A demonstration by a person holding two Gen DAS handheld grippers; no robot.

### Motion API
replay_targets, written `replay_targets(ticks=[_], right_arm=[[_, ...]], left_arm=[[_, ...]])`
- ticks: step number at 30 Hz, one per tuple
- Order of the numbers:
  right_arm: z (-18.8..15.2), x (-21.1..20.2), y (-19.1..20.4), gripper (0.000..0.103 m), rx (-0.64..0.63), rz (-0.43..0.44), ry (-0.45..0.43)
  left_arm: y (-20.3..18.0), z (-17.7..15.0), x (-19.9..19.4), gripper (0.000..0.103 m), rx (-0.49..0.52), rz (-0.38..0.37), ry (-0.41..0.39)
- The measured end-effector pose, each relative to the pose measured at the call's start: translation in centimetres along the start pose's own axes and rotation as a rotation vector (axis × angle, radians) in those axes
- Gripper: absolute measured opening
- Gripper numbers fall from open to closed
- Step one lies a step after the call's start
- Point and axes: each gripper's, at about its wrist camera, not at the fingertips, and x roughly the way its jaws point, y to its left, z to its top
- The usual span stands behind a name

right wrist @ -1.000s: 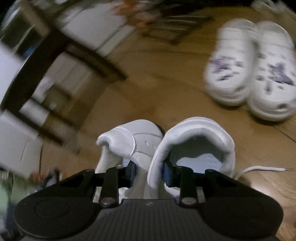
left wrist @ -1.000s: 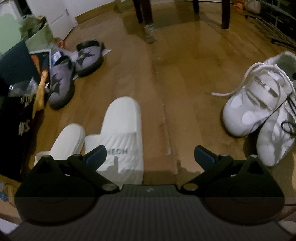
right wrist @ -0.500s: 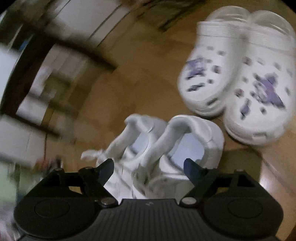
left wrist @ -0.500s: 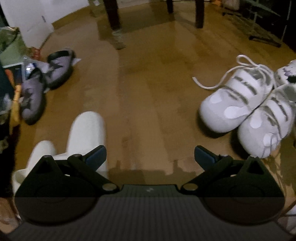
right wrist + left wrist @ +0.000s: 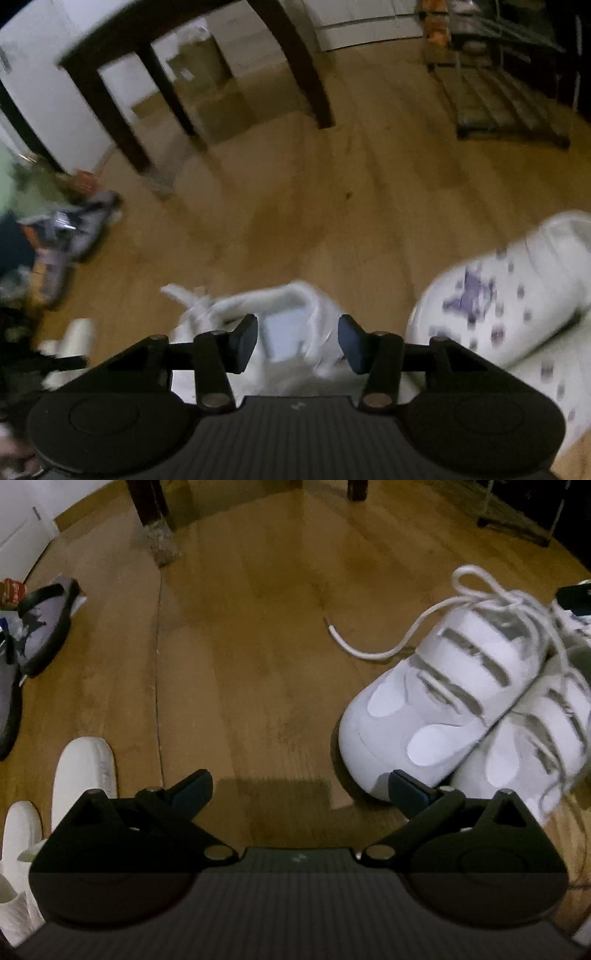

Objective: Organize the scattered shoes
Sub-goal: 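Carry the sneakers beside the clogs and open the right tool, then move the right tool to the white slides and grasp them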

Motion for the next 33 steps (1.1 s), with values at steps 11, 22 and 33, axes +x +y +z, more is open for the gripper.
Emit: replay_targets(ticks=[11, 22, 33], right_arm=[[-1.5, 6.8, -1.2, 0.037, 0.083, -0.089, 0.087], [-2.0, 1.1, -1.5, 0.048, 0.122, -0.176, -0.028], [-3.7, -5.1, -1.0, 0.074, 0.282, 0.33, 0.027]], left_arm=[[-2.1, 1.0, 0.4, 0.103, 0.017, -0.134, -0.044], [-3.1, -0.2, -2.9, 0.103, 0.04, -0.143, -0.086], [11.8, -10.2, -14.0, 0.103, -0.268, 0.142, -0.074]])
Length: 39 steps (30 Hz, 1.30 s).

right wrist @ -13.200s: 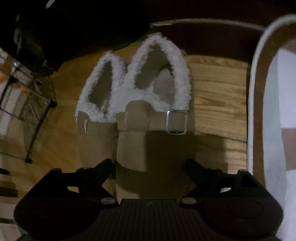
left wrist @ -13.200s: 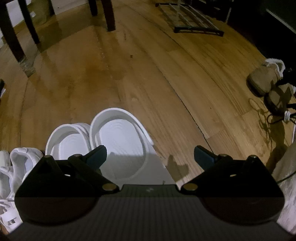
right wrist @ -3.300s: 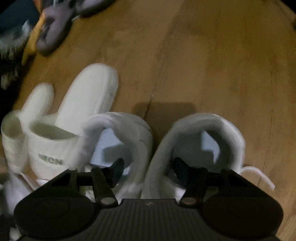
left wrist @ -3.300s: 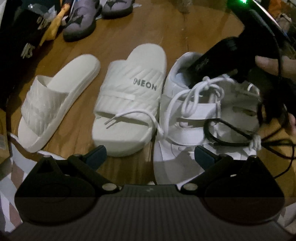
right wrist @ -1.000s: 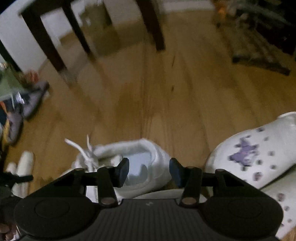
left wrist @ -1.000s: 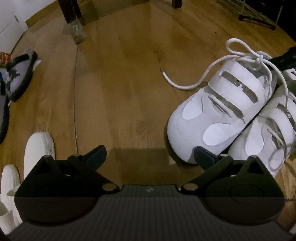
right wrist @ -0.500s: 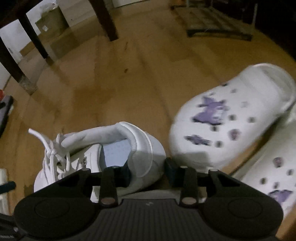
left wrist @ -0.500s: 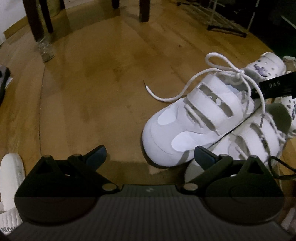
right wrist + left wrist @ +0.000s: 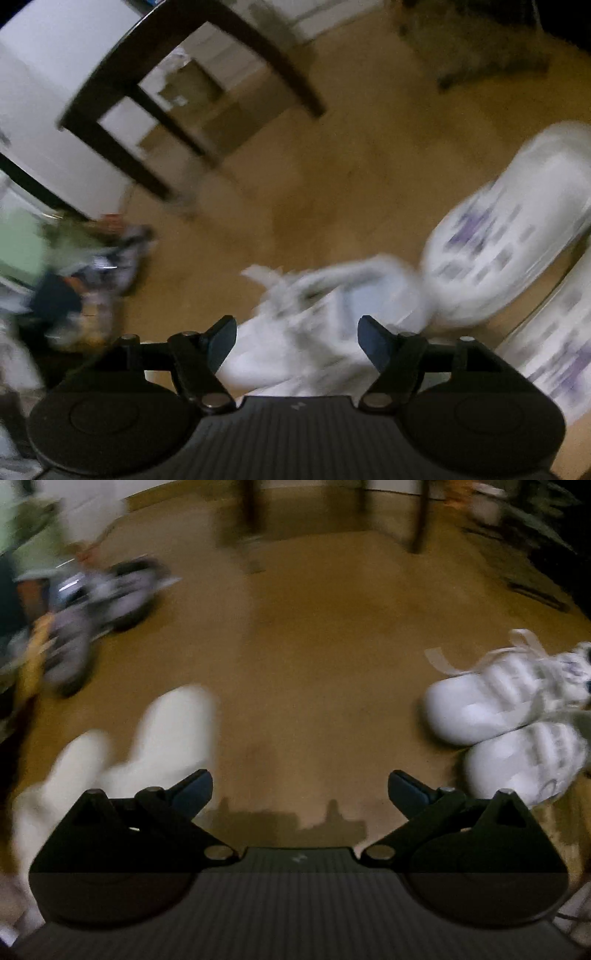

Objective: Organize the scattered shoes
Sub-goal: 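Move the right tool to the white slides and grasp them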

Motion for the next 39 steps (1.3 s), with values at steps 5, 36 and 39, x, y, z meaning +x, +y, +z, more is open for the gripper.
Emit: replay_targets(ticks=[5, 36, 39], right_arm=[[-2.5, 5.9, 7.3, 0.074, -0.158, 0.032, 0.162], [-16.1, 37.8, 33.2, 0.016, -0.181, 0.227, 0.905], [-16.9, 37.7, 34.0, 0.016, -0.15, 0.226, 0.894]], left_arm=[[9.9, -4.2, -1.8, 0.103, -0.162, 0.113, 0.008], [25.1, -9.6, 8.7, 0.053, -0.458, -0.01, 0.012], [24.8, -10.0, 8.0, 0.052, -0.444, -0.017, 0.01]])
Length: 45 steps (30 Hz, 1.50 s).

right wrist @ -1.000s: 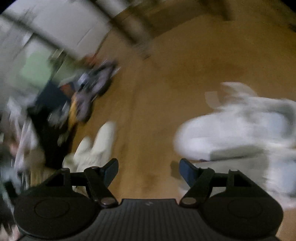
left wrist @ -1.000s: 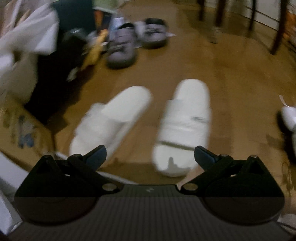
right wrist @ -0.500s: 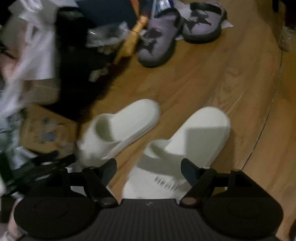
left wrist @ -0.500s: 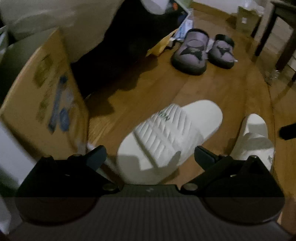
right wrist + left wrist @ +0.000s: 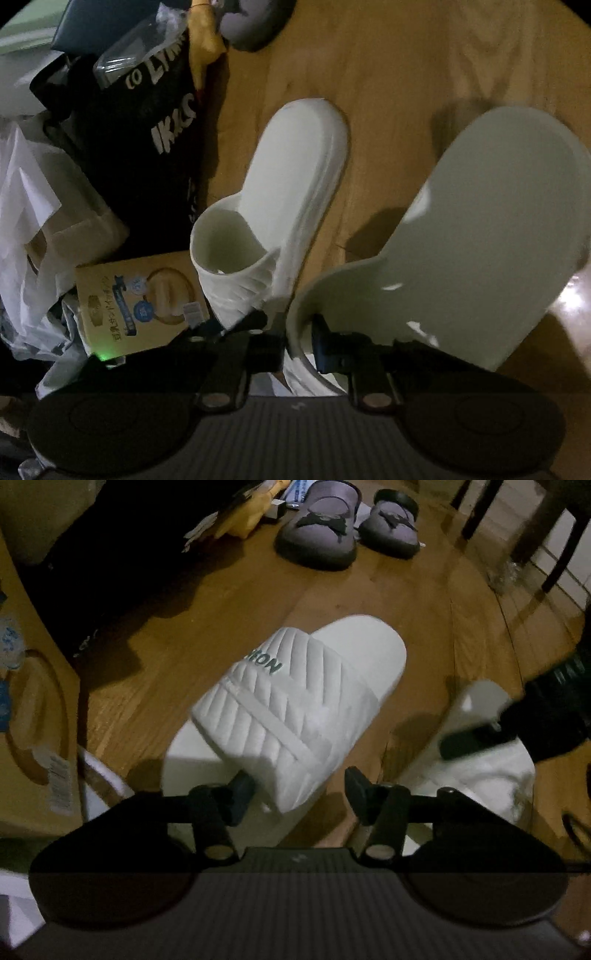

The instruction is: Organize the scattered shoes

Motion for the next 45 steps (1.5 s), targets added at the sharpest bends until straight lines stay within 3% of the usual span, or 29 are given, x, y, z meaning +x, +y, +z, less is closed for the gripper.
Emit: replay_targets(ticks=[6, 11, 16, 21, 29, 32, 35, 41, 42, 45], right_arm=[[0.4, 2.6, 1.2, 0.018, 0.043, 0.026, -0.004], [0.3, 3.4, 2.1, 0.047, 0.052, 0.058, -0.003], [0.4, 1.3, 2.4, 0.092, 0.093, 0.031, -0.054], [2.7, 1.0, 2.2, 0.091, 0.179, -0.048, -0.032], [6.4, 5.4, 3.9, 0.09, 0.398, -0.301, 0.155], [7.0, 7.3, 6.0, 0.088, 0.3, -0.468, 0.175], [7.2, 7.6, 6.2, 0.088, 0.33, -0.498, 0.152], [6.4, 7.4, 7.3, 0.044, 0.125, -0.442, 0.178], [6.3, 7.2, 7.0, 0.024, 0.134, -0.401, 0.181], [5.7, 7.0, 7.2, 0.024, 0.095, -0.4, 0.183]], left_arm=[[-0.2, -0.3, -1.5, 0.052, 0.043, -0.01, -0.034], [-0.4, -1.3, -2.8, 0.062, 0.08, -0.004, -0.057], [-1.3, -3.1, -4.8, 0.069, 0.142, 0.018, -0.087], [-1.6, -5.0, -6.5, 0.076, 0.138, 0.018, -0.127], [-0.8, -5.9, -6.0, 0.077, 0.079, 0.0, -0.097], [-1.1, -6.2, -6.1, 0.078, 0.072, -0.019, -0.104], [-1.5, -6.7, -6.0, 0.081, 0.082, -0.033, -0.097], [-1.9, -7.4, -5.0, 0.081, 0.056, -0.067, -0.069], [-1.8, -7.5, -4.8, 0.081, 0.042, -0.079, -0.065], [-1.7, -7.6, -4.4, 0.081, 0.013, -0.1, -0.059]])
